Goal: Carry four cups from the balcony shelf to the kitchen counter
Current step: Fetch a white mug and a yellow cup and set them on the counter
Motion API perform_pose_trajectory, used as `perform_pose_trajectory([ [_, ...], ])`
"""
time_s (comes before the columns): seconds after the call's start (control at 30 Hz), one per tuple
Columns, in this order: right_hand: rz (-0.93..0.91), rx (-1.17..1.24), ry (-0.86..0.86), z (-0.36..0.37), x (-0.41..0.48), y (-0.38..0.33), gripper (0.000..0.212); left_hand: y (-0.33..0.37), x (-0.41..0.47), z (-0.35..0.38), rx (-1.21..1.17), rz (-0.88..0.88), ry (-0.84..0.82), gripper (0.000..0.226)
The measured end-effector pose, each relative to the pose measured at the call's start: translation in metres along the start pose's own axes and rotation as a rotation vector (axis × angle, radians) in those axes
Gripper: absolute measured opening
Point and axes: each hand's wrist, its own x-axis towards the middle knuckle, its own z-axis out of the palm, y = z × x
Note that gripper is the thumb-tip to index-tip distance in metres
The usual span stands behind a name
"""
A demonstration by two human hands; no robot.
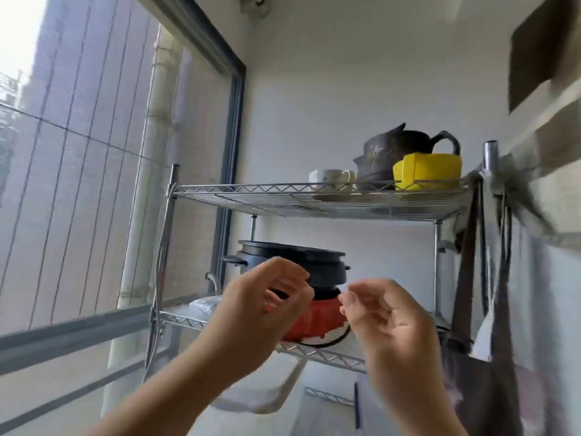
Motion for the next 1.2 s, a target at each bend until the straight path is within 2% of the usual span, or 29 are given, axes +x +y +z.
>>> perform_pose_trajectory([
  [0.17,-0.114,-0.202,0.011,-0.008,0.046,-0.011,0.01,0.011,0.068,0.001,0.041,0.129,0.001,0.018],
  [0.3,-0.159,-0.321,0.026,-0.014,0.088,-0.015,0.011,0.019,0.124,0.018,0.211,0.208,0.04,0.013],
  [0.43,-0.183,-0.49,0.04,-0.022,0.131,-0.021,0.006,0.022,0.179,0.034,0.384,0.153,0.014,0.022],
  [0.5,-0.171,-0.59,0.068,-0.03,0.151,-0.023,0.01,0.02,0.203,0.042,0.473,0.108,-0.005,0.018],
  [0.57,-0.131,-0.682,0.136,-0.038,0.169,-0.025,0.016,0.017,0.222,0.049,0.539,0.065,-0.013,0.016],
  [0.67,-0.064,-0.841,0.246,-0.046,0.194,-0.029,0.024,0.011,0.242,0.059,0.649,0.034,0.007,0.03],
  [0.83,0.039,-1.096,0.243,-0.049,0.227,-0.026,0.04,0.001,0.263,0.076,0.773,-0.039,0.008,0.022],
  [1.0,0.295,-0.996,0.16,-0.044,0.249,-0.014,0.025,-0.007,0.27,0.076,0.688,-0.179,-0.015,0.033],
  [1.13,0.362,-1.064,0.177,-0.037,0.265,-0.007,0.035,-0.012,0.275,0.077,0.613,-0.223,-0.034,0.028],
  [1.2,0.423,-0.998,0.181,-0.038,0.271,-0.005,0.028,-0.013,0.274,0.074,0.591,-0.259,-0.009,0.026],
])
